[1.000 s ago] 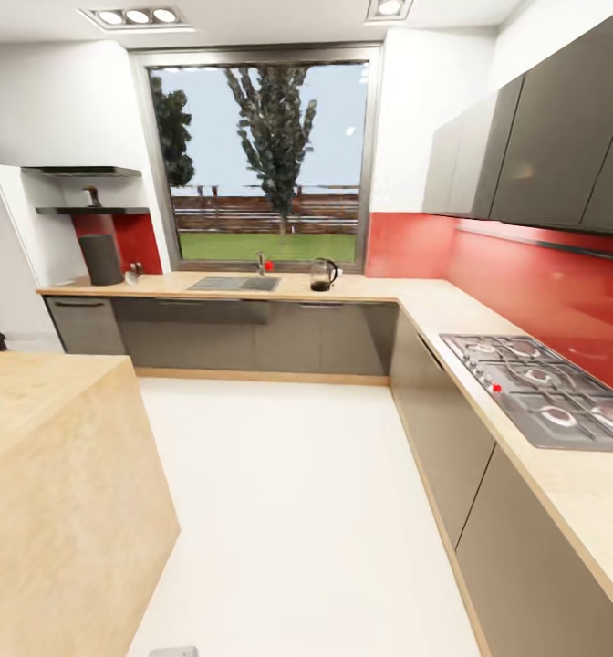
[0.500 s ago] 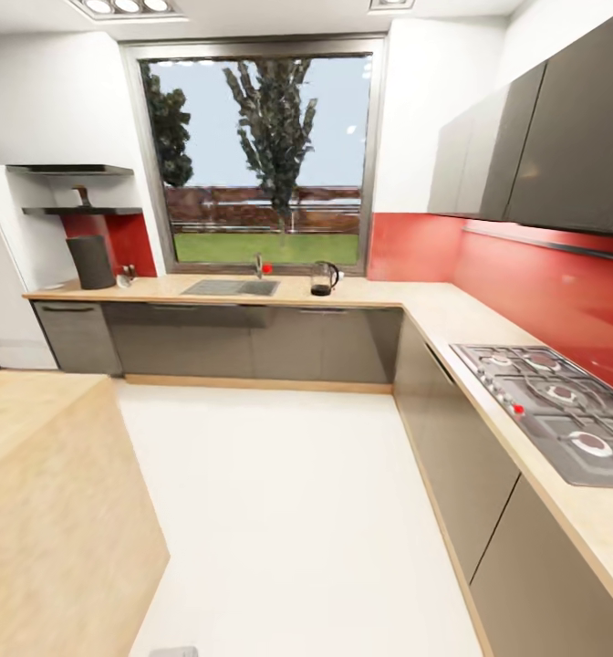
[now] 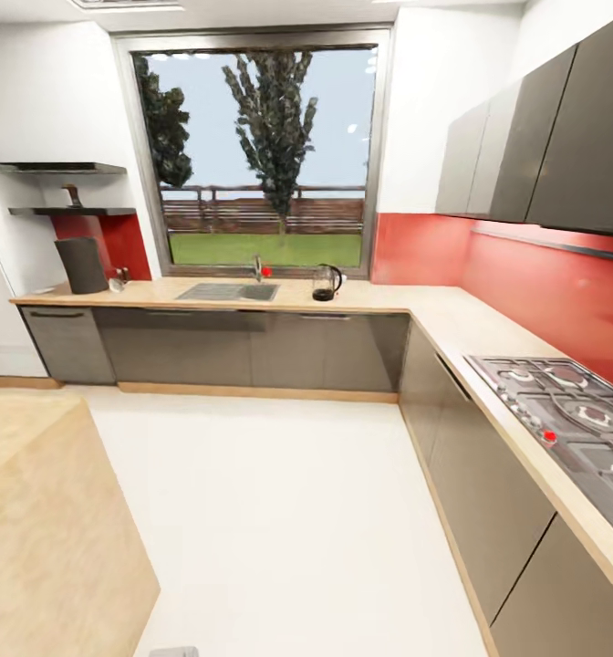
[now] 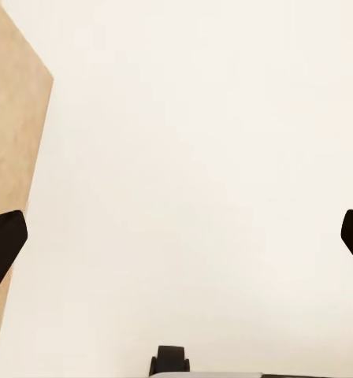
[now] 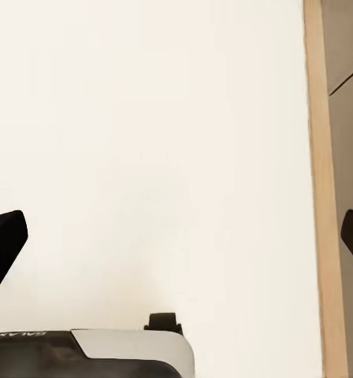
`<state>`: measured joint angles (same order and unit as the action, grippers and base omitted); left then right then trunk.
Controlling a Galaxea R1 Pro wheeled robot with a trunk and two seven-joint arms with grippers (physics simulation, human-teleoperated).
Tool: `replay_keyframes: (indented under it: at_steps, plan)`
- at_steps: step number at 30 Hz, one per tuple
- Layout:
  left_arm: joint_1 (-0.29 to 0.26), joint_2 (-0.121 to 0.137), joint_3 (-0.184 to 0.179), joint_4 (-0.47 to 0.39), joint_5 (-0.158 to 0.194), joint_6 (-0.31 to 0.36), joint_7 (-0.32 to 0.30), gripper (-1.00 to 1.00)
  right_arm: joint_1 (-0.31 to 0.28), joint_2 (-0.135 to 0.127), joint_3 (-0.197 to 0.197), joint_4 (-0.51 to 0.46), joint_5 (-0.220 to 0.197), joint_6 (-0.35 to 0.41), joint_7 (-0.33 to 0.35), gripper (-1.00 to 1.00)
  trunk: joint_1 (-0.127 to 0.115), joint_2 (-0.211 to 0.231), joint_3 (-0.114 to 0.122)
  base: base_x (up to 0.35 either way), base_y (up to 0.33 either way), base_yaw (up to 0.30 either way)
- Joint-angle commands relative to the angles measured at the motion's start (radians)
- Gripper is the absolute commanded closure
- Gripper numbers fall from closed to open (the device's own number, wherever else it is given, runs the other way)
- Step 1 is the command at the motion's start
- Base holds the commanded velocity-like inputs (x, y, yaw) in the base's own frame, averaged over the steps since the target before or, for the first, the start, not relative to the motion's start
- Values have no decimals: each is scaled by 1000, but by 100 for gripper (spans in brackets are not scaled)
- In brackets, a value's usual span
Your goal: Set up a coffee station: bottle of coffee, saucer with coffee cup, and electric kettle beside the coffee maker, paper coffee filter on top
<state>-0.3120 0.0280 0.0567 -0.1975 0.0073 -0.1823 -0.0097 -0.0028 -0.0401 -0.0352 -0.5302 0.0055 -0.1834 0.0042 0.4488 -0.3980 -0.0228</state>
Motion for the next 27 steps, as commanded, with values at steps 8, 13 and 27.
replay_keyframes:
  at_steps: [8,13,27]
  plan:
    - [-1,0,5,1,0,-3,-1,-100,0,0,-3,-1,-1,-1,0,-100,1,-2,-2,336,74,13]
    - [-1,0,5,0,1,-3,-1,-100,0,0,-4,-1,-2,-1,0,-100,1,-2,-2,336,74,191]
    - [-1,1,5,1,0,-3,-1,-100,0,0,-6,-1,-2,-1,0,-100,1,-2,-2,336,74,26]
